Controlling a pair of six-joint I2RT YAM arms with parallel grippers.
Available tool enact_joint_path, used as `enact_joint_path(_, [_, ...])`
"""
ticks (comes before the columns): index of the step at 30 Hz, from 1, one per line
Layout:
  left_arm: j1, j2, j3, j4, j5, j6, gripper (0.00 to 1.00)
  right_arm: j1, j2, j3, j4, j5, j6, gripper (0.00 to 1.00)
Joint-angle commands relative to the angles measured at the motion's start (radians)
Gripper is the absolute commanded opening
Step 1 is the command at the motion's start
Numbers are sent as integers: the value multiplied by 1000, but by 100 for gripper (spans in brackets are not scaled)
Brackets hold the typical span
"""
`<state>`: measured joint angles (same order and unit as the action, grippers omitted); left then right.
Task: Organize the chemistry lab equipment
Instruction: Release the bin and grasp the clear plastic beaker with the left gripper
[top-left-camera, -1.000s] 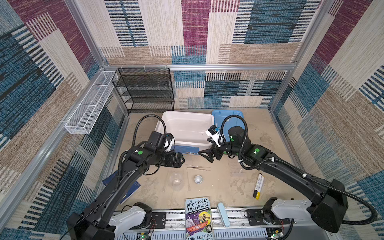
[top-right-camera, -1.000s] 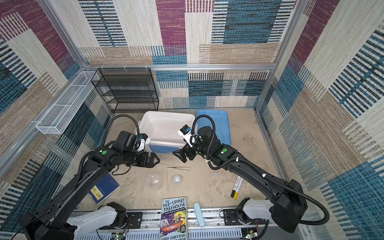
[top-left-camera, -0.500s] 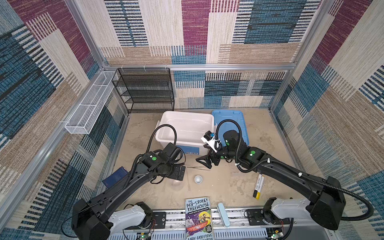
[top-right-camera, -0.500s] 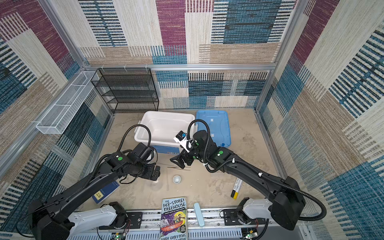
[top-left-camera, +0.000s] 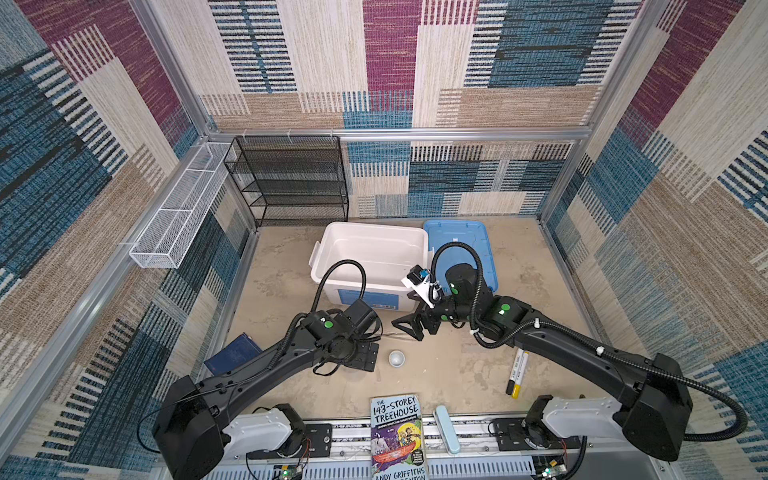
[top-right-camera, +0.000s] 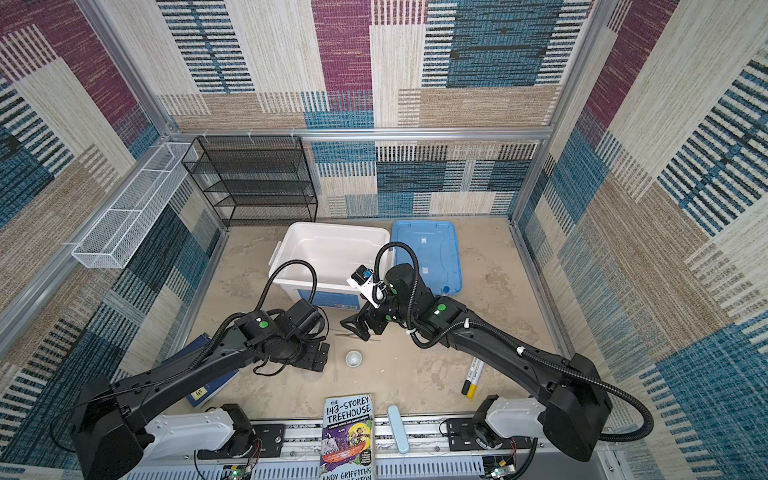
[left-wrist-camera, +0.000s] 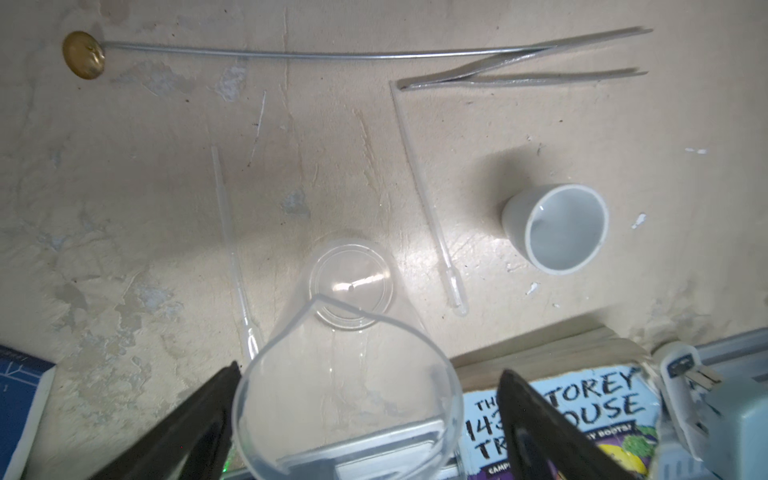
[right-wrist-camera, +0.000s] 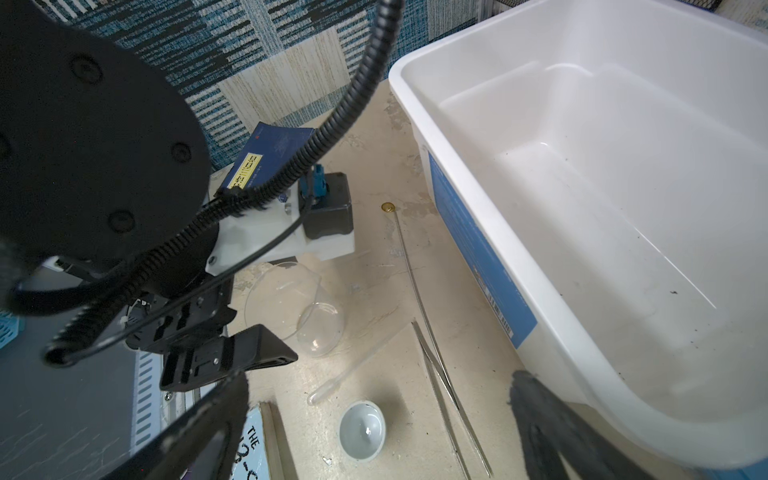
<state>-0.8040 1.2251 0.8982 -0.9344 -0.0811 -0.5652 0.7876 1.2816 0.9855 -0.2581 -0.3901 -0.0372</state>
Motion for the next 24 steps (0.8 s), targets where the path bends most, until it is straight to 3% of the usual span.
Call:
enact_joint_path(1, [-11,10,-3,3,-58,-35,92,7,4,-8,30,0,13,99])
enact_joint_path(5, [-16,18,-13,3,-72,-51,84,9,5,-10,34,0,17,99])
enact_joint_path(13, [-26,20,-36,4,-79,-81,83,9,20,-4,37,-4,16,99])
enact_joint_path(18, [-27,21,-35,8,-68,-82,74,10,31,-9,46,-6,16,99])
enact_joint_path(24, [-26,-4,-22,-6,-69,-89,73,10,31,-11,59,-12,23,99])
